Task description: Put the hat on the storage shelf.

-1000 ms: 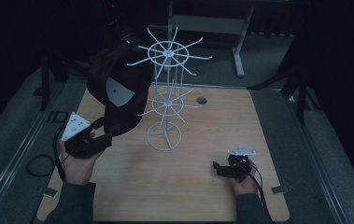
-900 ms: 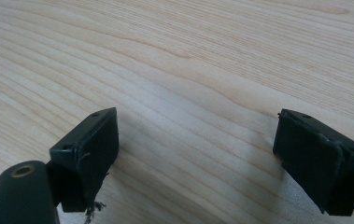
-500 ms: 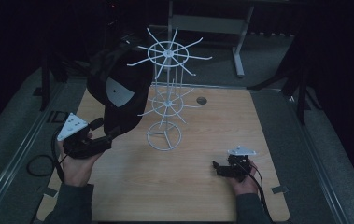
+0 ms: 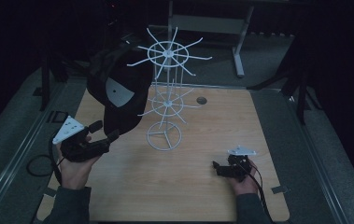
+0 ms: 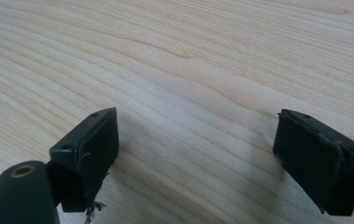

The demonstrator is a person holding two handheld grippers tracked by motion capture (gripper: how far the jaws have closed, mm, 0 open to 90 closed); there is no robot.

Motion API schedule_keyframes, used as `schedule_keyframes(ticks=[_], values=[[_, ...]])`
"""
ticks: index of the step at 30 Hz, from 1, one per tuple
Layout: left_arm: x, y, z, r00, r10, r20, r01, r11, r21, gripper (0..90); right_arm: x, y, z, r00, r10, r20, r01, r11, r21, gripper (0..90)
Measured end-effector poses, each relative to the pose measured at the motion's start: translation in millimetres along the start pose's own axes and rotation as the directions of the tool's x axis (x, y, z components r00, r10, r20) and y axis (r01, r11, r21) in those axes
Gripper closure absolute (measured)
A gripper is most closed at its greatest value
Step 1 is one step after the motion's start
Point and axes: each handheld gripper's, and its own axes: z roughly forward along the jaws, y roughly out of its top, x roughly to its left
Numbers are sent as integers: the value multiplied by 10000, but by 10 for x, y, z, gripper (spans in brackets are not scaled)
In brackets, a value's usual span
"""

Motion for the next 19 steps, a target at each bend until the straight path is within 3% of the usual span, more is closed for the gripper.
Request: schedule_keyframes(ticks=[19], values=[[40,-190,-22,9994,-270,228,263,9993,281,300,0,0,1,10000,1,-1,-1,10000,-12,139]])
